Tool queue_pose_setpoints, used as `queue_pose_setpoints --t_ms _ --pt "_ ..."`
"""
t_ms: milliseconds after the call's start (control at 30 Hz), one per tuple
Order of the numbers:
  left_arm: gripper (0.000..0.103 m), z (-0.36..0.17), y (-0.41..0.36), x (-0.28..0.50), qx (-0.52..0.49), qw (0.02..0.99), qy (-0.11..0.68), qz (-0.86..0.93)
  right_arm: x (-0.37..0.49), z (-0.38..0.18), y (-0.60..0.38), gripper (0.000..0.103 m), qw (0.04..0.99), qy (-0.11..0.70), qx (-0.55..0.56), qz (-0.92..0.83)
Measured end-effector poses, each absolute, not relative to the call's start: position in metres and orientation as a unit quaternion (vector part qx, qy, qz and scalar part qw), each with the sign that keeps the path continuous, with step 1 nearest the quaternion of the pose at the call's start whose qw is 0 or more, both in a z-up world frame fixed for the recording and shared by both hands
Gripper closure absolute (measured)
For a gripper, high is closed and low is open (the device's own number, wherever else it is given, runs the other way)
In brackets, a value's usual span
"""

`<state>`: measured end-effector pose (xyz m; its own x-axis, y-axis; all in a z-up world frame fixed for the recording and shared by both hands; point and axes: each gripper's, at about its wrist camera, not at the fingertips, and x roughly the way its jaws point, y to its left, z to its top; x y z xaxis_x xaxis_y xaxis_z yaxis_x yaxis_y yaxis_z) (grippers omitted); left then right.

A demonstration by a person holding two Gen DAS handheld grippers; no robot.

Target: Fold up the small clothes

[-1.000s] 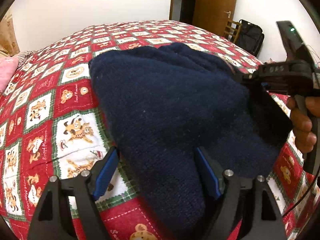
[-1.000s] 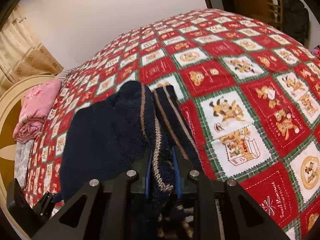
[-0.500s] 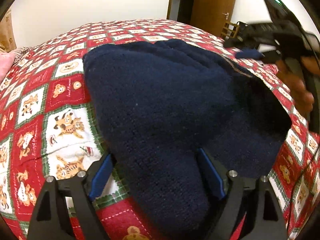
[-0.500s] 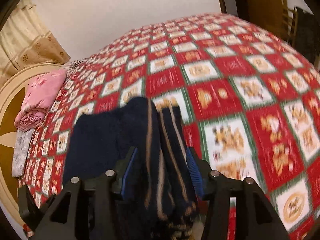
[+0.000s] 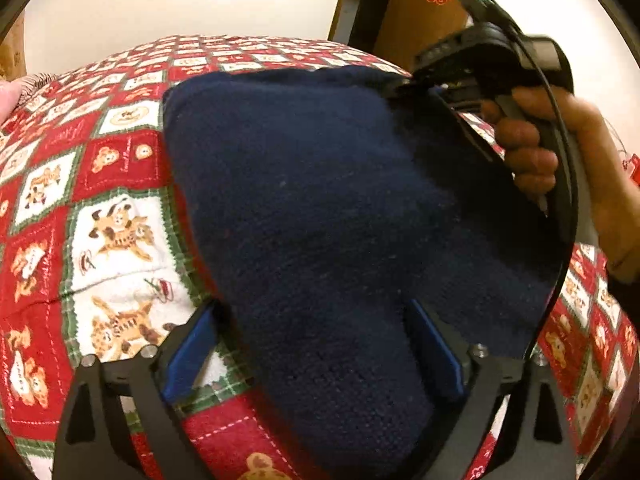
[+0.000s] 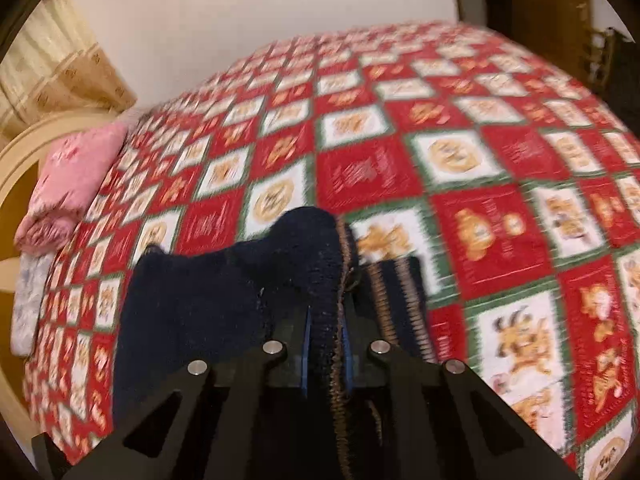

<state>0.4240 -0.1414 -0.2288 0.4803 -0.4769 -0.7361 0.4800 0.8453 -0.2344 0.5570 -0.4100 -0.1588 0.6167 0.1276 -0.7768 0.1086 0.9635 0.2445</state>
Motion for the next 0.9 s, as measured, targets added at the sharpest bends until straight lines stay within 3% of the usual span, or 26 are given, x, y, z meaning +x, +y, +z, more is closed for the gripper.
queue_pose_setpoints --t_ms 233,300,367,667,733,767,900 --pt "0.001 -0.228 -0.146 0.420 0.021 0.865 0.423 -0.268 0.554 -0.189 -0.445 0.089 0.862 0.460 0.215 -0.005" --pt "0.001 -0.228 -0.143 0.421 0.013 0.864 0.426 -0.268 0.542 -0.178 -0.447 0.065 0.865 0.456 0.208 0.000" --pt "0.001 -0.227 -0.143 0.420 0.010 0.865 0.424 -0.266 0.513 -0.161 -0.446 0.058 0.876 0.446 0.185 0.011" --pt "0.000 -0.227 -0.144 0.416 0.016 0.869 0.420 -0.260 0.375 -0.155 -0.426 0.058 0.872 0.467 0.125 0.079" --pt "0.000 -0.227 -0.144 0.416 0.015 0.869 0.421 -0.260 0.372 -0.166 -0.422 0.073 0.866 0.479 0.118 0.075" --pt "0.000 -0.227 -0.144 0.416 0.014 0.869 0.421 -0.260 0.370 -0.170 -0.421 0.090 0.865 0.484 0.113 0.066" --pt "0.000 -0.225 -0.135 0.415 0.002 0.873 0.412 -0.261 0.356 -0.154 -0.419 0.095 0.879 0.459 0.122 0.054"
